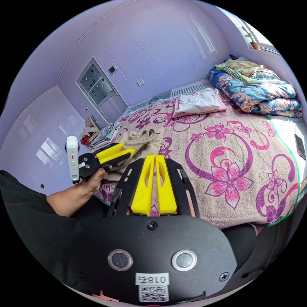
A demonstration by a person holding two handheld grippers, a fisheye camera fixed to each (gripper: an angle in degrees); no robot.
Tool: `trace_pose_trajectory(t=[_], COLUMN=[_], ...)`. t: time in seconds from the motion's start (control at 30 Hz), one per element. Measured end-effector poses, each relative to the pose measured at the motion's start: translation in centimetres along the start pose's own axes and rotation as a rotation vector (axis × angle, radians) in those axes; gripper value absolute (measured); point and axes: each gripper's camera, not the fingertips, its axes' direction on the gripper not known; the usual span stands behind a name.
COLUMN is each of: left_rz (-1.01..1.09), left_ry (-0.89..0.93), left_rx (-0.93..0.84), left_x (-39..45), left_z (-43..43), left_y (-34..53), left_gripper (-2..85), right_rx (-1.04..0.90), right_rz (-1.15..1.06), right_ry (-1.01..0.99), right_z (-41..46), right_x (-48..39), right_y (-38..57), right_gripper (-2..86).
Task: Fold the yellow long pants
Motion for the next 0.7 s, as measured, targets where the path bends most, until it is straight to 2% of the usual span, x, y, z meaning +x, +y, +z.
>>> trace_pose_trajectory(t=[0.07, 0.1, 0.2, 0.27, 0.37, 0.47, 0.53, 0.6, 0.63, 0.7], left_rz=[-0.006, -0.04, -0.166, -0.276, -0.453, -0.556, -0.656, -0.729, -0.758, -0.737], left_ry=[0.135, 0.169, 0.171, 0.126, 0.109, 0.246, 0.347, 0.429, 0.494, 0.537], left_rx=[0.064, 0.159, 0.423, 0.485, 0.44, 0.248, 0.06, -0.02, 0.004, 0.058], left_x=[-0.1, -1.1, -5.9, -10.3, -18.4, -24.7, -28.2, -30.4, -31.6, -33.0], left_z=[0.2, -1.3, -6.0, -7.3, -5.4, 0.5, 6.3, 9.4, 10.1, 9.8], left_y=[1.6, 3.0, 7.2, 9.3, 12.8, 16.7, 21.2, 24.6, 26.3, 27.4], left_gripper=[9.4, 9.2, 7.1, 6.4, 4.5, 1.6, 0.3, -0.2, -0.1, 1.1], right_rx=[0.001, 0.004, -0.015, -0.055, -0.116, -0.239, -0.346, -0.406, -0.408, -0.406], right_rz=[-0.013, -0.036, -0.127, -0.179, -0.22, -0.19, -0.169, -0.178, -0.167, -0.071], right_ry=[-0.021, -0.045, -0.104, -0.182, -0.316, -0.378, -0.314, -0.134, -0.148, -0.315], right_z=[0.3, 0.5, 2.1, 4.1, 8.2, 13.5, 16.6, 18.5, 18.6, 18.0], right_x=[-0.5, -0.9, -2.8, -4.0, -5.7, -5.3, -3.8, -1.0, -0.2, 2.3], right_y=[-1.4, -2.5, -6.0, -8.3, -12.5, -15.8, -16.9, -17.3, -17.4, -18.5], right_gripper=[0.6, 0.9, 2.5, 4.0, 5.2, 5.4, 4.3, 1.7, 1.2, 3.2])
